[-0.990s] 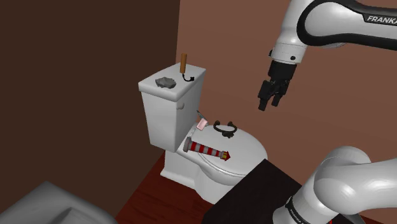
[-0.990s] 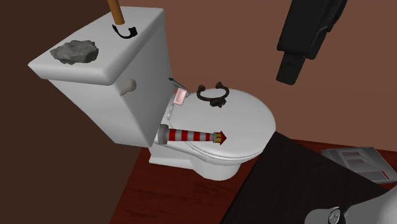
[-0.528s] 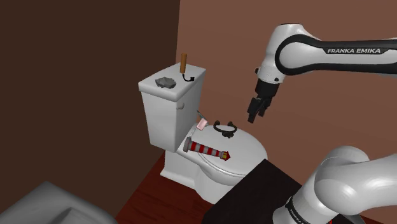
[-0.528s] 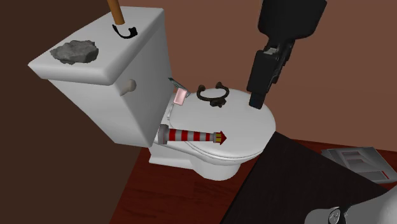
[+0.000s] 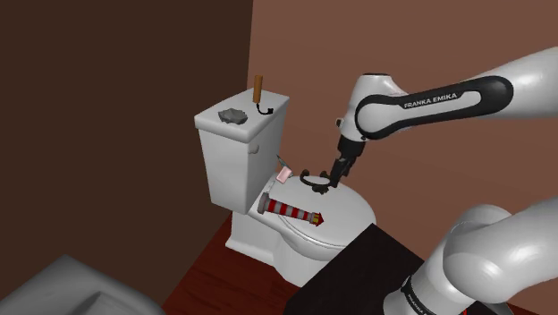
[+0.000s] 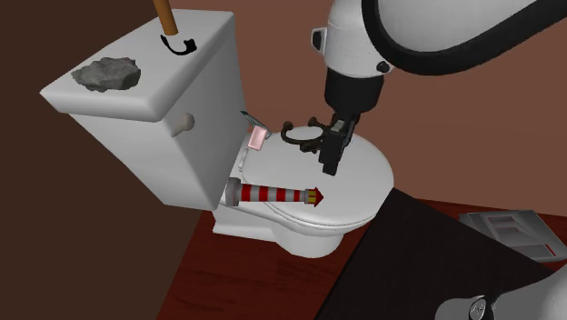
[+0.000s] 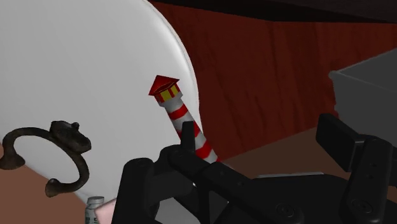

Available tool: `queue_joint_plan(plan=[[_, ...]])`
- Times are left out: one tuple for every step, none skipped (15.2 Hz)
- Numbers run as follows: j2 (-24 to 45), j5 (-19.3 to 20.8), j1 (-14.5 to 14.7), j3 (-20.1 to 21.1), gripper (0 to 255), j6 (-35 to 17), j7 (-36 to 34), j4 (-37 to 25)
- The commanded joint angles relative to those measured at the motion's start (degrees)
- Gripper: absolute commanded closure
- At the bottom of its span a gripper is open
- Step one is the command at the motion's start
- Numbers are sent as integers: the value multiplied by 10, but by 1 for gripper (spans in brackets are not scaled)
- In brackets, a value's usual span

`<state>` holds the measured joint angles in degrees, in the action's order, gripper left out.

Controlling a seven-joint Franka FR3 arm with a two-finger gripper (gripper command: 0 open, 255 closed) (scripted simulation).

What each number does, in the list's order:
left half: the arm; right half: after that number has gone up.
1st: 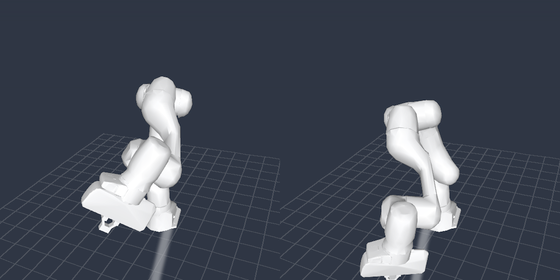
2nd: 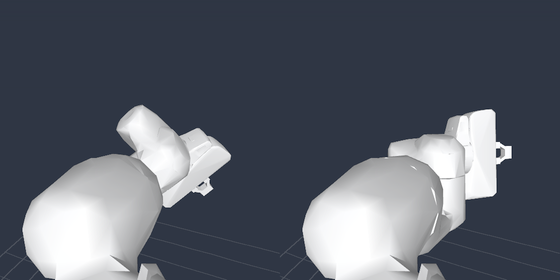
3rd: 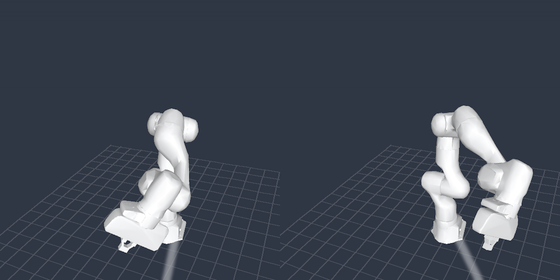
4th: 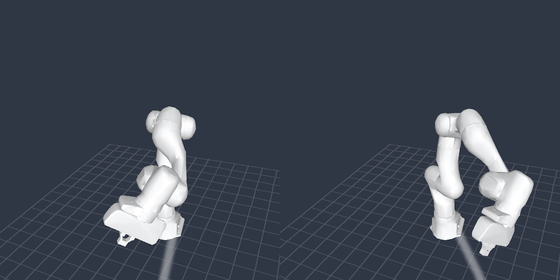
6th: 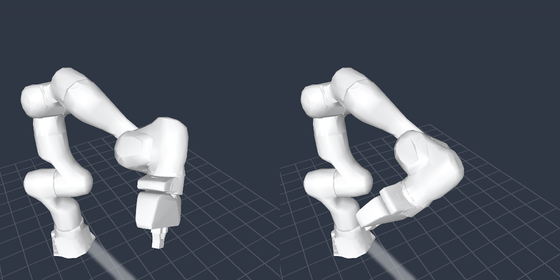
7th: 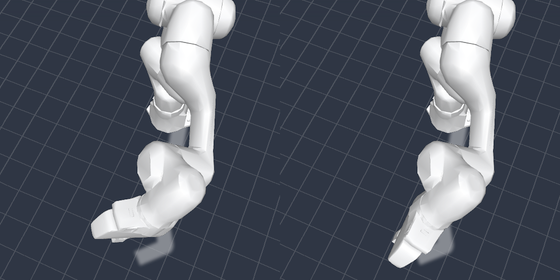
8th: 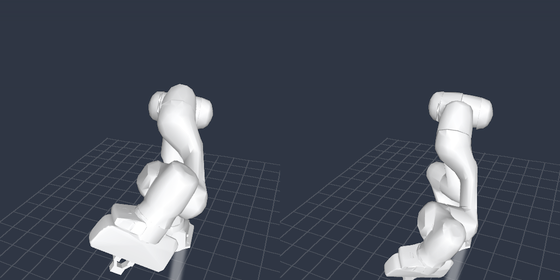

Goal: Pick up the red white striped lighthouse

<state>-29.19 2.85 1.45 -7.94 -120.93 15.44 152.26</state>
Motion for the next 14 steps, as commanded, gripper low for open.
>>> queue_joint_plan(plan=[[37,4,3,-10,0,-48,25,4],[60,4,6,-15,0,-73,37,5],[83,3,9,-19,0,-97,49,4],[106,1,12,-23,0,-121,62,2],[131,-1,15,-27,0,-145,75,-1],[156,-5,19,-31,0,-168,88,-5],[181,-10,22,-35,0,-190,103,-10],[207,-16,26,-38,0,-212,117,-16],[233,-23,29,-40,0,-233,133,-23],[259,-32,32,-42,0,-253,149,-31],[285,-42,34,-43,0,-272,166,-40],[311,-54,36,-42,0,-290,184,-50],[337,-66,36,-40,0,-307,203,-60],[363,-79,35,-36,0,-323,221,-72]])
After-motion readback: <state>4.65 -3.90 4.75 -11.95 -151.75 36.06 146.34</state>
